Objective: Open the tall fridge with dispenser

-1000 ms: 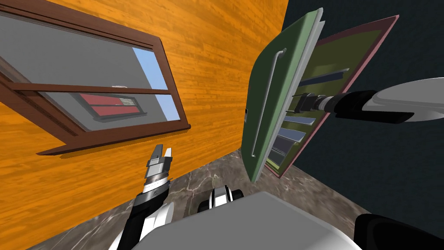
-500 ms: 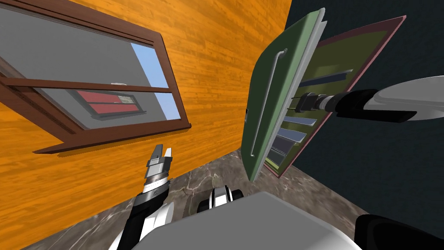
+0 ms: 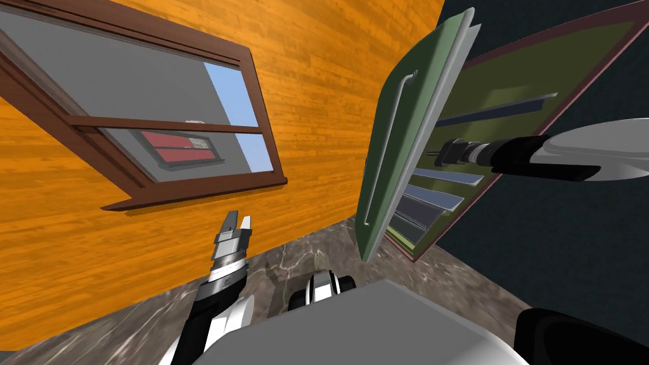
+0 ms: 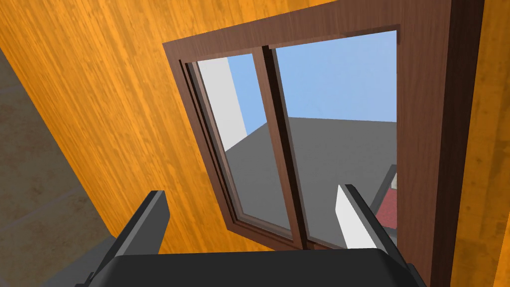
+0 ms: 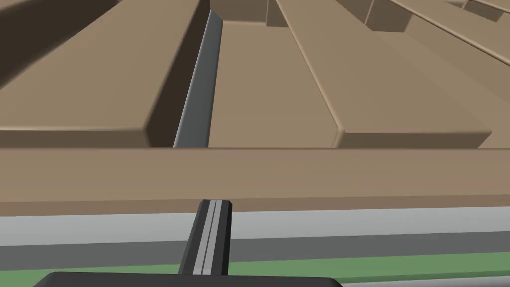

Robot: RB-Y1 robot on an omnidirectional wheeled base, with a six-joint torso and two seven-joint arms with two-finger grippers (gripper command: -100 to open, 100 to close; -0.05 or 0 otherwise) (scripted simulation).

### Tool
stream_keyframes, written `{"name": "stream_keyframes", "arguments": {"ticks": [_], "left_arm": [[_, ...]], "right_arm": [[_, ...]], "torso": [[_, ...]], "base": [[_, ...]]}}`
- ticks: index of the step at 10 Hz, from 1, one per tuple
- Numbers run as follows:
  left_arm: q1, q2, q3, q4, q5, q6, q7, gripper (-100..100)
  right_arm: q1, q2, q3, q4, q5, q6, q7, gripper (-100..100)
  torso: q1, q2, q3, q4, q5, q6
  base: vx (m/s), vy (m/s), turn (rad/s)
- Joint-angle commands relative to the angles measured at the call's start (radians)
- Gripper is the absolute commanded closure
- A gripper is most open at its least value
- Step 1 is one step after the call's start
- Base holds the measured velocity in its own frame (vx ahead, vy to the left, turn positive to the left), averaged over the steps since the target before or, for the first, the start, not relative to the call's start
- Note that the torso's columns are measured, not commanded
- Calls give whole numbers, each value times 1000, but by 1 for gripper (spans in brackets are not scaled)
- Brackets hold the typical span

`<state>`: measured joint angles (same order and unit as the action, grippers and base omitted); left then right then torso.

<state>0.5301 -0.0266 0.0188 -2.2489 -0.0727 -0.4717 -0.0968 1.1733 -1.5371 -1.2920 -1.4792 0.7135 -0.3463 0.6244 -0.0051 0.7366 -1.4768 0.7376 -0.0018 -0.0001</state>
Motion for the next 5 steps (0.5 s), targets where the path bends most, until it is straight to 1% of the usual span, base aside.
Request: {"name": "stream_keyframes", "arguments": {"ticks": [1,2,3,4,5], "left_arm": [[0,0,0,0,0,0,0,0],[0,0,0,0,0,0,0,0],[0,0,0,0,0,0,0,0],[0,0,0,0,0,0,0,0],[0,0,0,0,0,0,0,0]], "right_arm": [[-77,-40,82,81,-46,-18,46,100],[-77,-40,105,104,-46,-18,46,100],[-77,-40,105,139,-46,-18,46,100],[-124,-74,147,171,-91,-30,88,100],[-150,-74,178,204,-91,-30,88,100]], "torso": [[7,3,2,0,2,-3],[11,2,1,0,4,-1],[7,1,1,0,3,1],[2,0,0,0,1,1],[6,1,0,0,1,-2]], "base": [[-54,119,179],[-30,86,-20],[-5,30,-28],[-42,91,233],[-49,117,250]]}}
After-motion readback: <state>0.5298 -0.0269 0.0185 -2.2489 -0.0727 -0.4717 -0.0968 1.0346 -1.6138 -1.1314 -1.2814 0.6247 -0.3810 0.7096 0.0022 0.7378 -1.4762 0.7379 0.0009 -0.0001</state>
